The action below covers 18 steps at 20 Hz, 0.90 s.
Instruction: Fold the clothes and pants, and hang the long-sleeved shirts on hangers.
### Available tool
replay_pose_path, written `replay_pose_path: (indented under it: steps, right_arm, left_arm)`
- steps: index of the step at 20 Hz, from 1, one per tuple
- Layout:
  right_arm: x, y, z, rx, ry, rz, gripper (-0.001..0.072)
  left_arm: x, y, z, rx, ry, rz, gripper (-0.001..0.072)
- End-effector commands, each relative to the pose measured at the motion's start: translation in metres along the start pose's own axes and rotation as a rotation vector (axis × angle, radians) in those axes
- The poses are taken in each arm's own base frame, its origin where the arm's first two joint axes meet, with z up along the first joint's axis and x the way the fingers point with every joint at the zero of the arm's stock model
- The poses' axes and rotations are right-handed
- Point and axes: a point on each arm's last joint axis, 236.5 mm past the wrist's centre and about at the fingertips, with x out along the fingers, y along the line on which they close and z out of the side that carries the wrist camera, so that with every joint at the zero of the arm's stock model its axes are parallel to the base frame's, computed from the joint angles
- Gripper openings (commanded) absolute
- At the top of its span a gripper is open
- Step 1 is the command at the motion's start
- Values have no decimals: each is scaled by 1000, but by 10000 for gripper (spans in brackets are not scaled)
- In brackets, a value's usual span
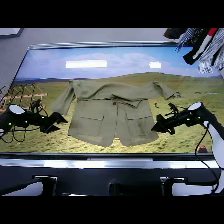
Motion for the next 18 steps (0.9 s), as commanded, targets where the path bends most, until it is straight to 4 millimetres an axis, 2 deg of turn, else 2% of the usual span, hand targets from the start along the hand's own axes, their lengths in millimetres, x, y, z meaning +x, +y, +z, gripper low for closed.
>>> replay_pose_path:
  steps: [1, 5, 6, 8, 10, 11, 12, 14, 16, 17, 18]
  right_arm:
    - [-1, 6, -3, 11, 8, 21, 29]
    - [-1, 10, -3, 43, 9, 38, 29]
    - [-1, 13, -4, 45, 14, 49, 29]
    - [-4, 30, -1, 56, -6, 114, 29]
    - [-20, 64, 13, 29, -87, 231, 29]
    - [-36, 87, 23, -16, -147, 291, 29]
    - [-57, 107, 33, -61, -211, 324, 29]
    - [-115, 154, 49, -205, -362, 348, 28]
    - [-191, 212, 49, -382, -542, 350, 28]
    - [-232, 241, 42, -467, -648, 343, 28]
    - [-278, 270, 30, -544, -779, 332, 28]
  left_arm:
    - [27, -7, -6, 20, 38, -1, 676]
    - [52, -12, -14, 40, 76, 14, 671]
    - [55, -14, -15, 46, 79, 14, 598]
    - [55, -26, -16, 42, 79, -21, 27]
    - [44, -54, -5, 63, 51, -102, 19]
    - [30, -74, 7, 99, 21, -140, 18]
    - [11, -95, 22, 146, -25, -165, 16]
    - [-48, -151, 58, 282, -177, -227, 14]
    - [-137, -220, 85, 440, -392, -300, 14]
    - [-191, -256, 87, 529, -514, -340, 14]
    - [-242, -287, 82, 610, -623, -375, 14]
